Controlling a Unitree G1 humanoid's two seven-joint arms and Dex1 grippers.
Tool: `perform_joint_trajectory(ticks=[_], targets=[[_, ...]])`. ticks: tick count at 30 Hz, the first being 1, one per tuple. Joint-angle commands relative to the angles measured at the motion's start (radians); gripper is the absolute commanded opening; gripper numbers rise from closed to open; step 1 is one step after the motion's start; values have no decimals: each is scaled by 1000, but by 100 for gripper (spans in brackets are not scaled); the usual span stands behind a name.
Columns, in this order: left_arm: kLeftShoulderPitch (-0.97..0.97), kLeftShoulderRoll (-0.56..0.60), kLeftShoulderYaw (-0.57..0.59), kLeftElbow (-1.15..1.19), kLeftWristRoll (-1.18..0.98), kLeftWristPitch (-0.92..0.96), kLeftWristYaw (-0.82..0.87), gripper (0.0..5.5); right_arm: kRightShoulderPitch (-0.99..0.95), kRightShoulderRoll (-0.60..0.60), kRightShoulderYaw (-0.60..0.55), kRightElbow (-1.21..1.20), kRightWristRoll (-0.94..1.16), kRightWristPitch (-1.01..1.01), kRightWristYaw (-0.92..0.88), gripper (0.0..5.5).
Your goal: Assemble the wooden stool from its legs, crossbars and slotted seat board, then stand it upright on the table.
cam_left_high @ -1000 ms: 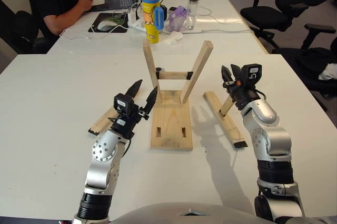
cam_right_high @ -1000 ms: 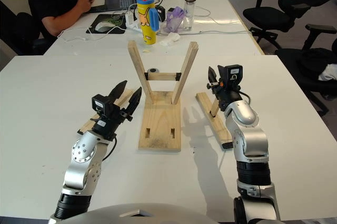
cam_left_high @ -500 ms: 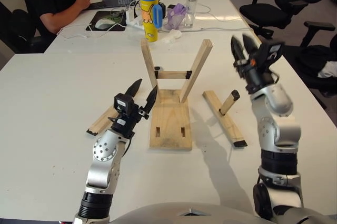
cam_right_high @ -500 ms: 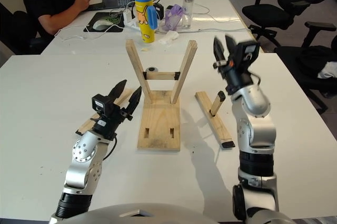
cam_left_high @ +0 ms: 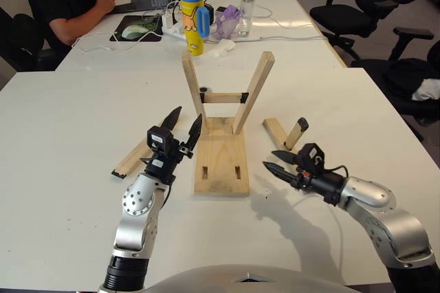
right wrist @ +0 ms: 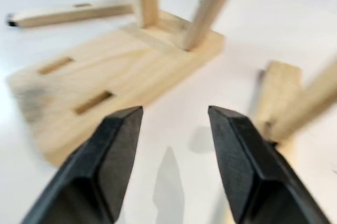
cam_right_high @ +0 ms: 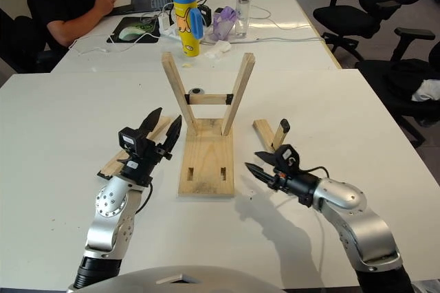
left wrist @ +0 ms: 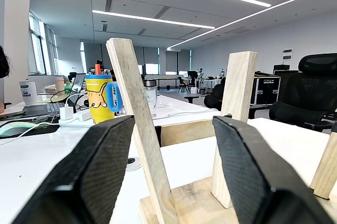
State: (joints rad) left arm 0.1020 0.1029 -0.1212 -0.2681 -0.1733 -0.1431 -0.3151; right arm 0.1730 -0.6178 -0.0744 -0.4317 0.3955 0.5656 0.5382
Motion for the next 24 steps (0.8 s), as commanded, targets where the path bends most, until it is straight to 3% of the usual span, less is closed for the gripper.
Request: perform_joint_trajectory(ticks=[1, 7, 15, 24], targets=[[0, 4, -4, -12, 8, 7, 1, 274, -4, 34, -39, 22, -27, 37, -77, 297], [-10, 6, -15, -3, 8, 7, -9, 274, -34, 45, 19, 58, -90, 123, -130, 398], [34, -1, -25, -18, 33, -11, 16, 274, -155, 76, 82, 212, -127, 173, -120, 398], [0, 25, -2, -6, 21, -2, -6, 274, -175, 96, 109, 256, -158, 240, -136, 264]])
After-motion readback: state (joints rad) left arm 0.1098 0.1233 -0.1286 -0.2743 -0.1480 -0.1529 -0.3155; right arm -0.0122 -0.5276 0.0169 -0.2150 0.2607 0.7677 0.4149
